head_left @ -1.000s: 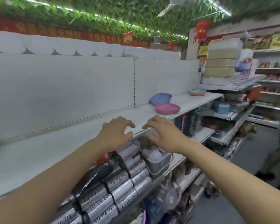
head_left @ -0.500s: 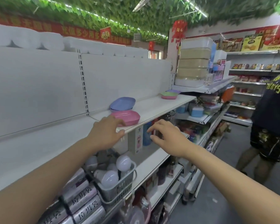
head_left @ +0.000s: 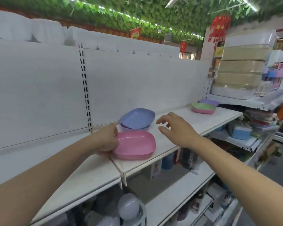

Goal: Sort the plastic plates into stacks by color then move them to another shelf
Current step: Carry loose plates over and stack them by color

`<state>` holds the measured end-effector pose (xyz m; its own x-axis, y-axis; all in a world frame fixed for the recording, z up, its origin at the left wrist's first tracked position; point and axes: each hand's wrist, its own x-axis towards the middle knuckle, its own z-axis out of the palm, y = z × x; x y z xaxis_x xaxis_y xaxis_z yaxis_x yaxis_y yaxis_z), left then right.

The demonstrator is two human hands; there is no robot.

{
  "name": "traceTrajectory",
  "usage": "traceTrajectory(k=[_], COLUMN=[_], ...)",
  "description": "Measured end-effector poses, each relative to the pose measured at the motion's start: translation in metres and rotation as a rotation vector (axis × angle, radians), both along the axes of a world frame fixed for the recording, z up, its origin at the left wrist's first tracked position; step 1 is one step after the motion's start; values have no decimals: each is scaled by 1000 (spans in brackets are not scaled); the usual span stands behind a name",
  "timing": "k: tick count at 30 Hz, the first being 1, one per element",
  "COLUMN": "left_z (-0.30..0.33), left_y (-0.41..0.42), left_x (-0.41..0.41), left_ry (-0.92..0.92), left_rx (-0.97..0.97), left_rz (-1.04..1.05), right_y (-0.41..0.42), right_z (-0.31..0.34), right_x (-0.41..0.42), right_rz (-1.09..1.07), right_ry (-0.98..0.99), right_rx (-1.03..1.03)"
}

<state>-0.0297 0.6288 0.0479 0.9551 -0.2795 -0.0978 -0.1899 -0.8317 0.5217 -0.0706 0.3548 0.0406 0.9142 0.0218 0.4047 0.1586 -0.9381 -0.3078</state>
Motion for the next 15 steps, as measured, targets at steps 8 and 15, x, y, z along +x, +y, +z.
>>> traceTrajectory(k=[8,15], left_z=[3,8], left_y=[-12,-41], left_x=[14,-17], left_ry=[-15,-7], left_rx=[-205,-337], left_rz=[125,319], right_y=[-24,-36], right_z=[-9,-3], right_x=[109,153], right_rz=[88,235], right_ry=[135,301], right_rx=[159,512])
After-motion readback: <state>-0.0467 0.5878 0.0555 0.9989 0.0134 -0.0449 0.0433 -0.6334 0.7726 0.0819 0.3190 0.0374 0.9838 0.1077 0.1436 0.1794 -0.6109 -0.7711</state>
